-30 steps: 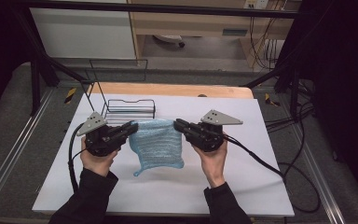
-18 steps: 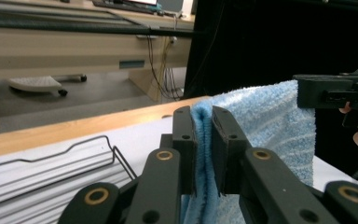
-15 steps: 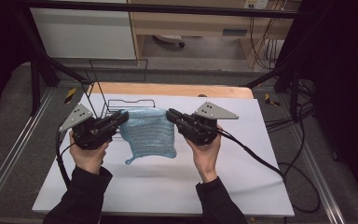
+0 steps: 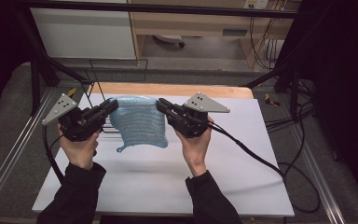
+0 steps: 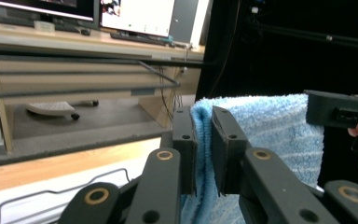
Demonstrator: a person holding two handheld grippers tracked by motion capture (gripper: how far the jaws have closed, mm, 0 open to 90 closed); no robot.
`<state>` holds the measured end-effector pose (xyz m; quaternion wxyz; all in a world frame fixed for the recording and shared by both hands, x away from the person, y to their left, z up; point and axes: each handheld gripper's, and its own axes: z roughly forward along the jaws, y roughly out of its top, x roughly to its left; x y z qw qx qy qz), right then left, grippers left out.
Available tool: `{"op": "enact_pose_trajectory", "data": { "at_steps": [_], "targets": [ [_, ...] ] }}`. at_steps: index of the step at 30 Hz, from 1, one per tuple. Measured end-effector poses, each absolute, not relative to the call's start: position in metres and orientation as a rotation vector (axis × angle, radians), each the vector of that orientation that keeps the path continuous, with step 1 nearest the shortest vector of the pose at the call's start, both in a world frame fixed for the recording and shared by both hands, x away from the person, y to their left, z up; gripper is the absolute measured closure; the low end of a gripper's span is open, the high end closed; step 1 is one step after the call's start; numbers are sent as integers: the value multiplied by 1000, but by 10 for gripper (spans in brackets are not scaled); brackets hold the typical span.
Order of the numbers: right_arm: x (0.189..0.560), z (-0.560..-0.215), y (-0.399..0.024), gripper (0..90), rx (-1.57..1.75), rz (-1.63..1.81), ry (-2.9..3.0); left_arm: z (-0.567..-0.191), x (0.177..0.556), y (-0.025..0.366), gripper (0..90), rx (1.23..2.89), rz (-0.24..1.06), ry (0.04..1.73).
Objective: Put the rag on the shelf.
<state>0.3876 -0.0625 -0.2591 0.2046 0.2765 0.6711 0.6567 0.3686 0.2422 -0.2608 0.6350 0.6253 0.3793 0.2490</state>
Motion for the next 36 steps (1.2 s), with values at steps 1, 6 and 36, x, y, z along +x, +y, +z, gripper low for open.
{"op": "enact_pose_trajectory", "data": {
  "at_steps": [1,6,36],
  "targets": [
    [388,-257,-60,836,769,1833,1867,-259,369,244,807,1424,574,867],
    [391,-248,-51,836,746,1840,1850,-251,371,252,807,1390,587,869],
    [420,-191,-10,837,669,1854,1761,-198,389,283,808,1267,679,828]
  ]
}}
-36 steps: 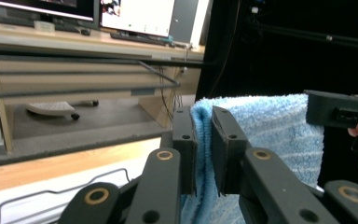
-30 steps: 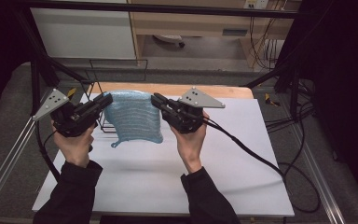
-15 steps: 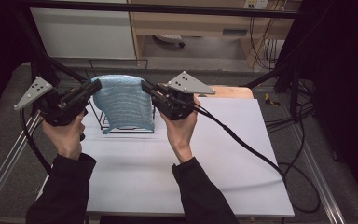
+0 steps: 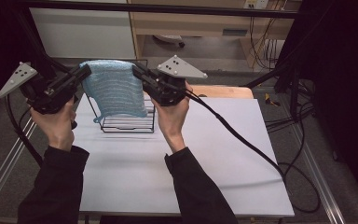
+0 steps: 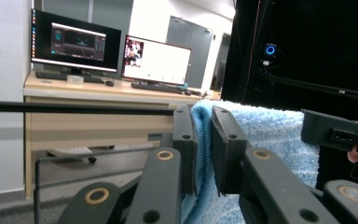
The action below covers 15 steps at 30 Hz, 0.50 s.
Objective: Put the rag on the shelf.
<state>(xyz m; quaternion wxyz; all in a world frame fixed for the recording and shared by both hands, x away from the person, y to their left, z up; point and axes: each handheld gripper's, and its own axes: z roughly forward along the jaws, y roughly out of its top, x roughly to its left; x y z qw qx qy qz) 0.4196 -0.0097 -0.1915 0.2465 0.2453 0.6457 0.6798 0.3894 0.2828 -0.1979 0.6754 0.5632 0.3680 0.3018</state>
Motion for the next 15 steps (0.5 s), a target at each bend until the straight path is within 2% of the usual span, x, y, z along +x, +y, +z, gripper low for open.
{"op": "enact_pose_trajectory", "data": {
  "at_steps": [15],
  "targets": [
    [432,-162,0,843,648,1862,1733,-172,398,289,808,1222,709,812]
  ]
}}
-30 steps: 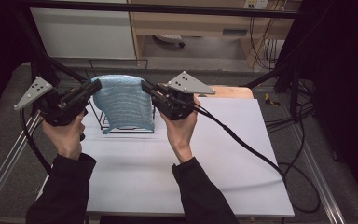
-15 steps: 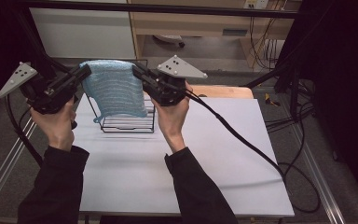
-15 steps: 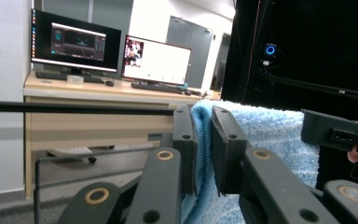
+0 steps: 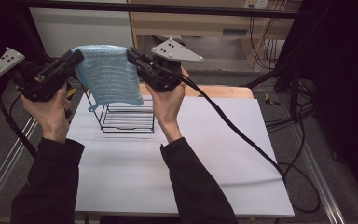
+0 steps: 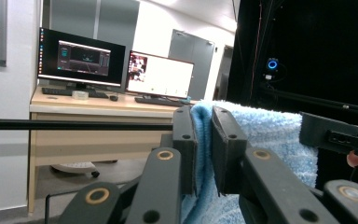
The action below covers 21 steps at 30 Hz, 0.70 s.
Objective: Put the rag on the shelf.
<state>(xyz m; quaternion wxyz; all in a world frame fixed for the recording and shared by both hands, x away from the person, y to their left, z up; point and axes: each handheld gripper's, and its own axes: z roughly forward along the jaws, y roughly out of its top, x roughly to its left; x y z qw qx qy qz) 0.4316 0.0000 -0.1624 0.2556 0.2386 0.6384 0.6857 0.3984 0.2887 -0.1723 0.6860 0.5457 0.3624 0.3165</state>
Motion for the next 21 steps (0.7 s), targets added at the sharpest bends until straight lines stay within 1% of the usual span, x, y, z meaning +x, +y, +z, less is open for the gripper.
{"op": "enact_pose_trajectory", "data": {
  "at_steps": [8,21],
  "targets": [
    [442,-150,2,842,641,1874,1711,-161,409,292,808,1214,706,807],
    [458,-144,10,843,650,1878,1704,-146,426,296,808,1228,725,832]
  ]
}}
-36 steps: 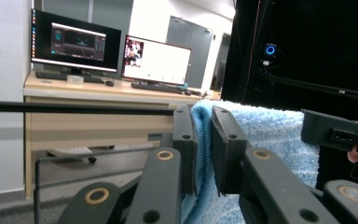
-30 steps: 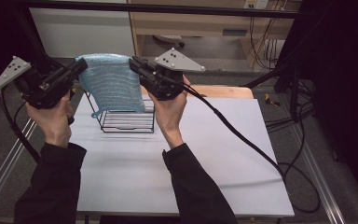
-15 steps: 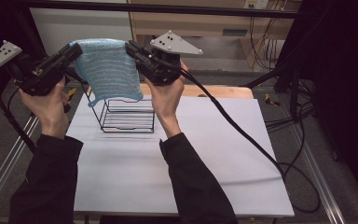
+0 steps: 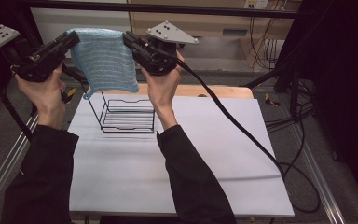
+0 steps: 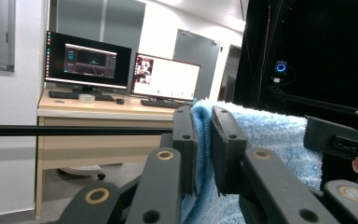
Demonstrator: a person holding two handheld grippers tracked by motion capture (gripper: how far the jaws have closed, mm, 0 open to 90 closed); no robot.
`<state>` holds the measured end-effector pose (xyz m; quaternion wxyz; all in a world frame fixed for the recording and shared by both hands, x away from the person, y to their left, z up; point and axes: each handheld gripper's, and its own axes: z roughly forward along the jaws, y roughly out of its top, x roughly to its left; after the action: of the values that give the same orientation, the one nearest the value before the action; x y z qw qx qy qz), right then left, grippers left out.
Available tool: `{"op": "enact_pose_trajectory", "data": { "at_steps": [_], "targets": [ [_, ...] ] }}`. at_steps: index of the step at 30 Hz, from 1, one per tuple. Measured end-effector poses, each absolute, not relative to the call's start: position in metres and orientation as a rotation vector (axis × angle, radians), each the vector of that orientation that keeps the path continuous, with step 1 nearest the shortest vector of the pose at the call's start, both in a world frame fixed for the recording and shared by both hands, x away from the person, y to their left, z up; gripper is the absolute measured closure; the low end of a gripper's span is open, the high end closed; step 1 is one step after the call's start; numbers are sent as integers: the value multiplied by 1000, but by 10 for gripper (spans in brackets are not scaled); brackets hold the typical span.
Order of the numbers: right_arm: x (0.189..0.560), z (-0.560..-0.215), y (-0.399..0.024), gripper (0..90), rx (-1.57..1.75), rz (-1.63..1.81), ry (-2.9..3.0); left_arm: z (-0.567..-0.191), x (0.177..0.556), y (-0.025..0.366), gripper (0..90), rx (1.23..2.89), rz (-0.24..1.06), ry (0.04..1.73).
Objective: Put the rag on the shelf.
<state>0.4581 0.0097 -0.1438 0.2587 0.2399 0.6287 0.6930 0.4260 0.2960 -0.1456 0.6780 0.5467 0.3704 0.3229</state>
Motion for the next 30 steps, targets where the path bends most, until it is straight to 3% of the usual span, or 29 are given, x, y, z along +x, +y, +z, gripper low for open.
{"op": "enact_pose_trajectory", "data": {
  "at_steps": [30],
  "targets": [
    [498,-131,4,842,695,1887,1625,-117,482,284,807,1285,771,808]
  ]
}}
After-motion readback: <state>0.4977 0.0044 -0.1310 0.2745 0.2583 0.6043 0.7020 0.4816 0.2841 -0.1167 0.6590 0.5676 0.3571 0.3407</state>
